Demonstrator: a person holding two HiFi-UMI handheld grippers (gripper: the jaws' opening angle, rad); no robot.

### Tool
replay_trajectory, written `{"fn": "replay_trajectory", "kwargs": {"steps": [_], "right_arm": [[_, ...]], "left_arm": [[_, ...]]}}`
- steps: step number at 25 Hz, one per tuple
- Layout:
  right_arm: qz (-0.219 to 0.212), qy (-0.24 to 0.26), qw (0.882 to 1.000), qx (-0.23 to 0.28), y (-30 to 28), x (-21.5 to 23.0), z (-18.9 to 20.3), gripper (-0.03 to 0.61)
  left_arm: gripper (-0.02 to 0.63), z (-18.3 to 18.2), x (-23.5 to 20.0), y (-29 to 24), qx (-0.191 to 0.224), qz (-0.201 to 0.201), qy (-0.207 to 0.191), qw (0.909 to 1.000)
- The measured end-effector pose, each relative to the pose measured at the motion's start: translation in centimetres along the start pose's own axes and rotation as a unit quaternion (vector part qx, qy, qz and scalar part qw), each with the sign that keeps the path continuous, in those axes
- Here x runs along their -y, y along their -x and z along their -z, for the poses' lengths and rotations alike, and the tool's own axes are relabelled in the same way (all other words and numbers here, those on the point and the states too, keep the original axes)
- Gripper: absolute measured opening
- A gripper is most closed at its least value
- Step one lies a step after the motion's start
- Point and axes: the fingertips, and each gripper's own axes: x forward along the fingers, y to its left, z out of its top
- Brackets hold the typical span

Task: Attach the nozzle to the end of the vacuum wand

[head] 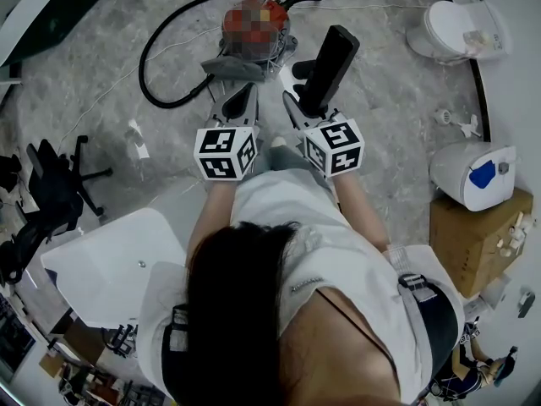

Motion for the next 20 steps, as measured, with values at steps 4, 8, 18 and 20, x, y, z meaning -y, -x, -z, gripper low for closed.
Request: {"fn": "replay_trajectory", "kwargs": {"steps": [4,8,18,20], "right_arm": [[0.004,0.000,1.000,-0.001,-0.3,1.0,-0.1,0.097],[0.008,-0.001,1.000,-0.001,-0.6,1.8,-0.5,0.097],[0.009,0.001,1.000,-0.007,-2.2,3.7,-1.3,0.097],[0.010,0.001,1.000,-0.009,-2.6,4.2,-1.5,0.097]], "left_arm": [[0.002,-0.4,0.1,-1.1,0.000,0.003,-0.004,1.0000],[0.002,-0.6,0.1,-1.9,-0.002,0.004,-0.005,1.0000],[0.002,-1.6,-0.9,-4.5,-0.003,0.003,-0.005,1.0000],[0.002,-1.7,-1.1,-5.1,-0.004,0.003,-0.004,1.0000]]}}
